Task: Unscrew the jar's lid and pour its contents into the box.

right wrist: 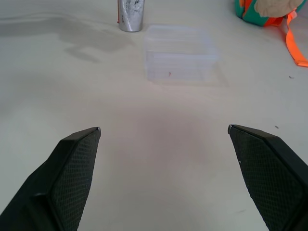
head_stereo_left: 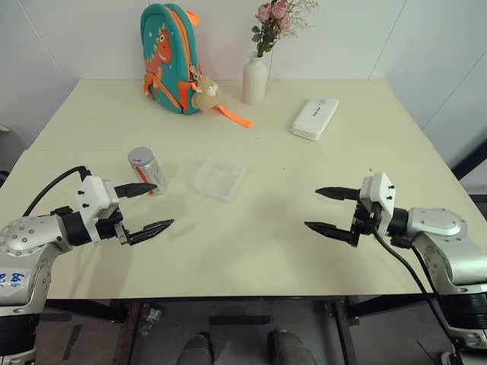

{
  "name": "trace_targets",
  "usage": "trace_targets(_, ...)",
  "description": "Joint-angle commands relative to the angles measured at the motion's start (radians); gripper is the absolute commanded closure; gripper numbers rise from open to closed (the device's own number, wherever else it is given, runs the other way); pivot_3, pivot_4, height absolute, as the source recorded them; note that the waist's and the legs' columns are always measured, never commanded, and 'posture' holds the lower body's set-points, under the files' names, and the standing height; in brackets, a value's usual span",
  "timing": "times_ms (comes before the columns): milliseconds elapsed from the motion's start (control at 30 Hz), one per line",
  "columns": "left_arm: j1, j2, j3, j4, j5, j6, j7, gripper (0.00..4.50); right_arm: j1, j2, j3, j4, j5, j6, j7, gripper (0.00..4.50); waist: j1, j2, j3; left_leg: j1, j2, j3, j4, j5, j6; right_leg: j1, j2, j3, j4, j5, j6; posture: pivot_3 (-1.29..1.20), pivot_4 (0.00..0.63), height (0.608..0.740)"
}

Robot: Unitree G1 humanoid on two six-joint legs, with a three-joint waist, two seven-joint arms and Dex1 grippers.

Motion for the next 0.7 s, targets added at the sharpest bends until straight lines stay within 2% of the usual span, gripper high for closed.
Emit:
trace_targets(33, 0.025, -0.009, 0.042, -0.046, 0.006, -0.011, 0.036, 0.00, -0.009, 0.010, -0.011, -0.024, 0.020, -0.014, -0.001, 0.04, 0.000, -0.001, 0.000, 0.000, 0.000, 0.000, 0.000, 0.000, 0.000, 0.000, 0.000, 0.000, 0.000, 0.000, 0.000, 0.00, 0.150, 0.740)
trace_targets(333, 0.137, -0.131, 0.143, -0.096, 0.059, -0.018, 0.264, 0.00, -0.098, 0.111, 0.068, 0.100, -0.019, -0.112, 0.031, 0.04, -0.006, -0.001, 0.000, 0.000, 0.000, 0.001, 0.001, 0.000, 0.000, 0.000, 0.000, 0.001, 0.000, 0.001, 0.002, 0.00, 0.150, 0.740)
trace_targets(400, 0.115, -0.221, 0.148, -0.084, 0.094, 0.010, 0.428, 0.00, -0.160, 0.154, 0.088, 0.139, -0.023, -0.119, 0.021, 0.04, -0.007, -0.001, 0.000, 0.000, 0.000, 0.000, 0.002, 0.000, 0.001, 0.000, 0.000, 0.001, 0.000, 0.001, 0.002, 0.00, 0.150, 0.740)
trace_targets(533, 0.067, -0.328, 0.102, -0.048, 0.195, 0.003, 0.608, 0.00, -0.240, 0.233, 0.113, 0.152, -0.019, -0.108, -0.006, 0.04, -0.006, -0.001, 0.000, 0.000, 0.000, 0.000, 0.006, 0.000, 0.001, 0.000, 0.000, 0.001, 0.004, 0.002, 0.003, 0.00, 0.150, 0.740)
trace_targets(700, -0.042, -0.377, 0.054, 0.070, 0.257, -0.042, 0.679, 0.00, -0.290, 0.299, 0.137, 0.105, -0.015, -0.071, -0.051, 0.04, 0.003, -0.002, 0.000, -0.001, 0.000, -0.001, 0.011, 0.000, 0.000, 0.000, 0.001, 0.001, 0.008, 0.003, 0.003, 0.00, 0.150, 0.740)
